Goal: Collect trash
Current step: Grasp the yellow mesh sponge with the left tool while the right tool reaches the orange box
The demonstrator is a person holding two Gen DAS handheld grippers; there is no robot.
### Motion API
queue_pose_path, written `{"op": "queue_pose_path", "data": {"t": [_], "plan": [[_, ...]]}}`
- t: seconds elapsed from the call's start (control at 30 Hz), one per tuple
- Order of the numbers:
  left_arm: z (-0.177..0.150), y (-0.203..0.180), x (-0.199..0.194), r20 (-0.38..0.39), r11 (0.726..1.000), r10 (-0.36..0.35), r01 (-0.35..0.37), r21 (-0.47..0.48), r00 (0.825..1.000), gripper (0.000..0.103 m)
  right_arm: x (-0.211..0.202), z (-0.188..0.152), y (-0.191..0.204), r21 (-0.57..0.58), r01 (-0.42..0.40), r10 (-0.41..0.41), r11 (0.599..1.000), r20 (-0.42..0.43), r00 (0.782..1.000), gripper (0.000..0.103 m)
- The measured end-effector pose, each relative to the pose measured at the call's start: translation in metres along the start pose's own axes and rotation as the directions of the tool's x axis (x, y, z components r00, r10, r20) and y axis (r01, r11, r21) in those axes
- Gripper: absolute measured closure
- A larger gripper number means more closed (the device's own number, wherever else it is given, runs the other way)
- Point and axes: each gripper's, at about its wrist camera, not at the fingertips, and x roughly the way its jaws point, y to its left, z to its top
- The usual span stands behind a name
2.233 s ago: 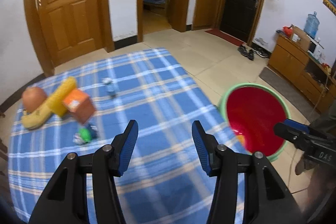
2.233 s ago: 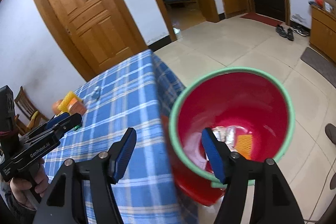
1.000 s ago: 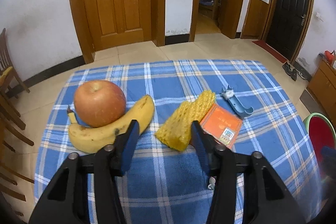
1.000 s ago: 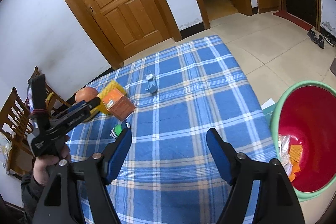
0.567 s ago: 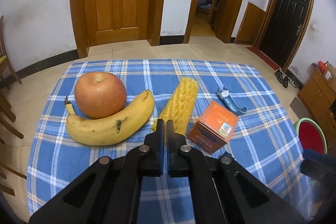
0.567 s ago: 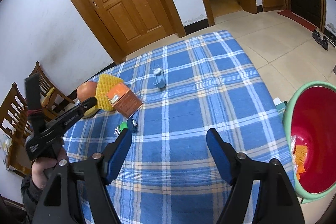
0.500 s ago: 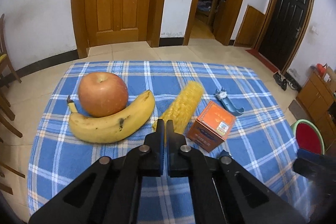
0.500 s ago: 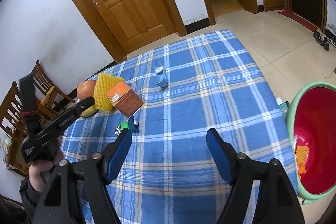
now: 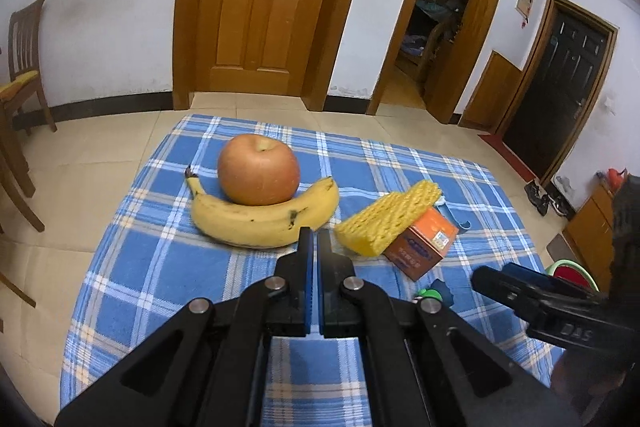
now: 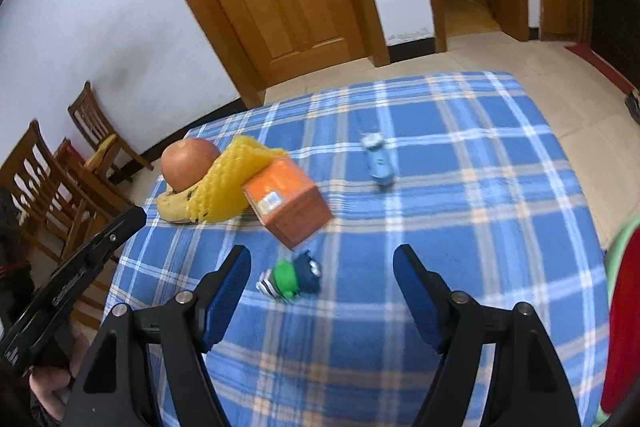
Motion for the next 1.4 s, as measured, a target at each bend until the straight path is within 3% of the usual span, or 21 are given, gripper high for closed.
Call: {"op": "queue_pose_path", "data": {"t": [0.37, 0.43, 0.47, 0.53, 0.7, 0.87, 1.03, 1.4], "plan": [[-0.004, 0.007, 0.012, -0.031, 1.0, -0.027, 0.027, -0.013, 0.999, 0.103, 0.039, 0.017, 0.027, -0.11, 0.014, -0.016, 0.994, -0.017, 1.0, 0.026], [-0.004, 0.007, 0.014, -0.037, 0.999, -0.03, 0.03, -0.011, 0.999, 0.103, 0.043, 0.018, 0.029, -0.119, 0.015, -0.017, 0.993, -0.02, 1.0, 0.05], [-0.004, 0.007, 0.015, -0.041, 0.999, -0.032, 0.031, -0.01, 0.999, 0.103, 0.046, 0.019, 0.029, -0.123, 0.016, -0.019, 0.992, -0.024, 1.0, 0.052], [-0.005, 0.006, 0.016, -0.047, 0.999, -0.031, 0.031, -0.008, 0.998, 0.103, 0.048, 0.018, 0.028, -0.125, 0.009, -0.012, 0.992, -0.027, 1.0, 0.076], [-0.004, 0.005, 0.019, -0.065, 1.0, -0.026, 0.026, -0.001, 0.998, 0.1, 0.042, 0.014, 0.026, -0.146, 0.006, -0.009, 0.989, -0.016, 1.0, 0.085], [-0.002, -0.005, 0.027, -0.105, 0.999, -0.03, 0.033, 0.025, 0.994, 0.067, 0.029, 0.013, 0.017, -0.139, 0.004, -0.005, 0.99, -0.005, 1.0, 0.085], [-0.002, -0.023, 0.033, -0.12, 0.996, -0.026, 0.036, 0.082, 0.992, 0.064, 0.015, 0.014, 0.0, -0.1, 0.012, -0.011, 0.995, 0.009, 1.0, 0.061], [0.019, -0.055, 0.045, -0.057, 0.988, -0.088, 0.095, 0.125, 0.994, 0.057, 0.008, 0.015, -0.029, -0.018, -0.021, 0.022, 1.0, 0.011, 1.0, 0.044]]}}
